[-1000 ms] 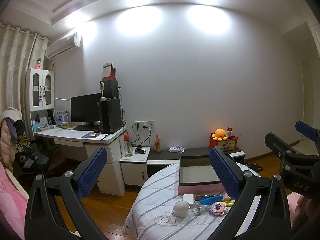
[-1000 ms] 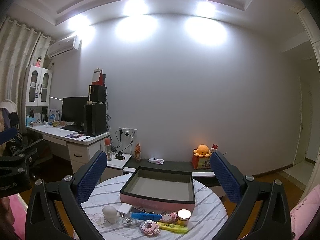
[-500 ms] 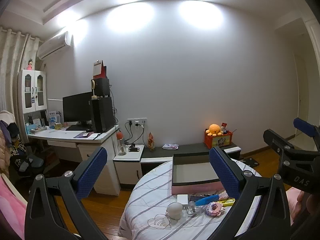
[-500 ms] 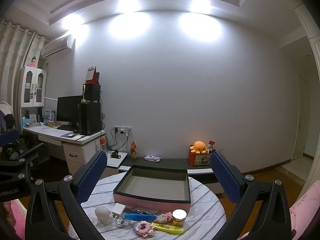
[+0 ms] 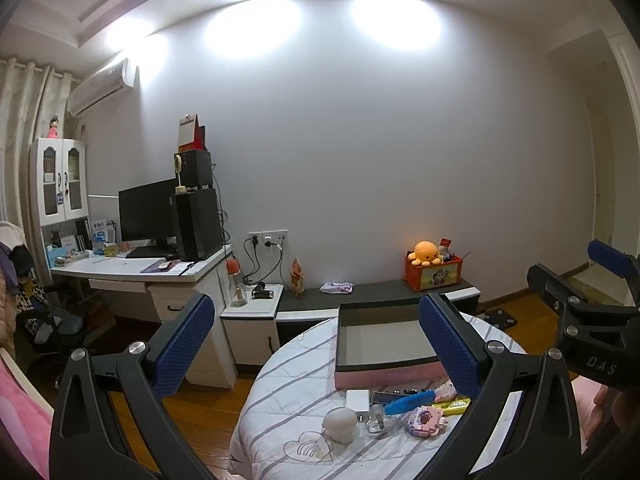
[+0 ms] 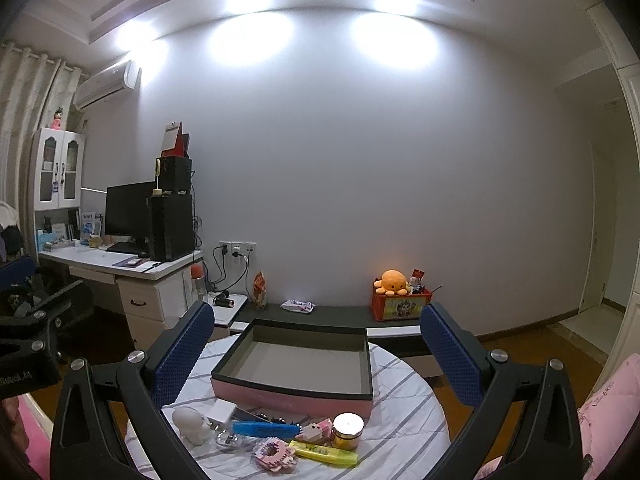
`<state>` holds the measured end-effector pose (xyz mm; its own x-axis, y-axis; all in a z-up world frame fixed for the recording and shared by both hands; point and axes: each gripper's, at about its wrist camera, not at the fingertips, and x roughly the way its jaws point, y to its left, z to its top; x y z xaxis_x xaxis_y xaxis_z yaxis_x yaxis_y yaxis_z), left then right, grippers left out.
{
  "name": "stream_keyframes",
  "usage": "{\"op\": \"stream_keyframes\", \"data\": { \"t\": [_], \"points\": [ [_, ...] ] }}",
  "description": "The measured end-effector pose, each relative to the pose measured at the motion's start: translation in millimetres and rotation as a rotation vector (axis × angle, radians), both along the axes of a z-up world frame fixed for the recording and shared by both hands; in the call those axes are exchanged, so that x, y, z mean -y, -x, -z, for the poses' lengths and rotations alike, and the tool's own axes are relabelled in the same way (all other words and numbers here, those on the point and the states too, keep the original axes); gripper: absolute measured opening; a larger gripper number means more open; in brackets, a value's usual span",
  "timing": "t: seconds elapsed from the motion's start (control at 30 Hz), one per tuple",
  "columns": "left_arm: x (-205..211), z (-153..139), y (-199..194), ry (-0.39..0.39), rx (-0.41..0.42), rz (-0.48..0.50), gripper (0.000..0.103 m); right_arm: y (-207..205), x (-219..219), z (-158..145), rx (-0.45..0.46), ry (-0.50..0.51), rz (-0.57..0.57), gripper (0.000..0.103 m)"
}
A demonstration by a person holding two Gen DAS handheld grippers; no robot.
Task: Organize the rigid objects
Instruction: 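Move both tools toward the white ball and rose-gold jar on the table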
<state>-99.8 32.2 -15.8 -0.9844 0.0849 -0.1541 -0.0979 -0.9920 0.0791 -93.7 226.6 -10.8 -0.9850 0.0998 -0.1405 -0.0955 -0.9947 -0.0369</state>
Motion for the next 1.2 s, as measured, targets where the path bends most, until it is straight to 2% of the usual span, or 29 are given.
{"op": "stream_keyframes", "data": {
  "t": [0.2,0.6,0.97,1.2],
  "points": [
    [-3.9,6.9,11.3,-0.001,0.02,0.012,0.103,8.5,-4.7,10.8,0.025,0.002,0.006,0.103],
    [-5.4,36.0,44.4,0.015,0.117,0.008,0.103,31.8,-12.1,40.6,0.108,0.003,-0.002,0.103],
    [0.5,85.9,84.3,0.03,0.264,-0.013,0.103,63.9,-22.5,96.2,0.263,0.001,-0.006,0.103],
    [-6.8,140.5,114.3,0.034,0.435,0.03,0.103,78.5,-34.4,138.6,0.37,0.013,-0.015,0.103]
  ]
}}
